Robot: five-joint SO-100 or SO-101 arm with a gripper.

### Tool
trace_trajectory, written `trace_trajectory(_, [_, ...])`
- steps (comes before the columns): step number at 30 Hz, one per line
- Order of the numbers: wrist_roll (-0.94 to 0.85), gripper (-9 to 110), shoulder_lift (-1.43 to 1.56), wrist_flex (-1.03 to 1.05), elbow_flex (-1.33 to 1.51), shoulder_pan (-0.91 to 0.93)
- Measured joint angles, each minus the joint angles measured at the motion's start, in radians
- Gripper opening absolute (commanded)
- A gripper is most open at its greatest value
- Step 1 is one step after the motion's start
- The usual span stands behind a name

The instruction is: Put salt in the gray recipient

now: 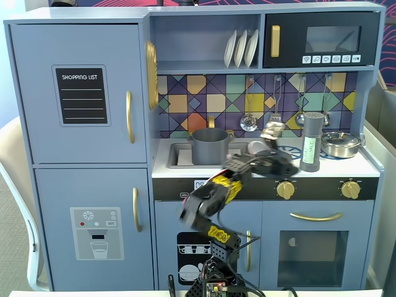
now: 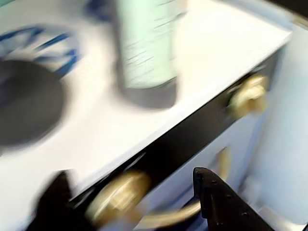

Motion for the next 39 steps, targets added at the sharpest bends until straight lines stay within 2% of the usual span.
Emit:
trace_trajectory(6, [-0.074,0,0.319,0.350,0.115,-0.268])
trace_trajectory(9, [-0.135,0,0.420,0.440,0.198,-0.410])
trace_trajectory(15, [-0.160,0,0.611,0.508,0.456,-0.572])
trace_trajectory(26, [-0.081,0,0.646,0.554,0.816,-0.762])
trace_trajectory(39, [-0.028,2,0.652,0.640,0.868,-0.841])
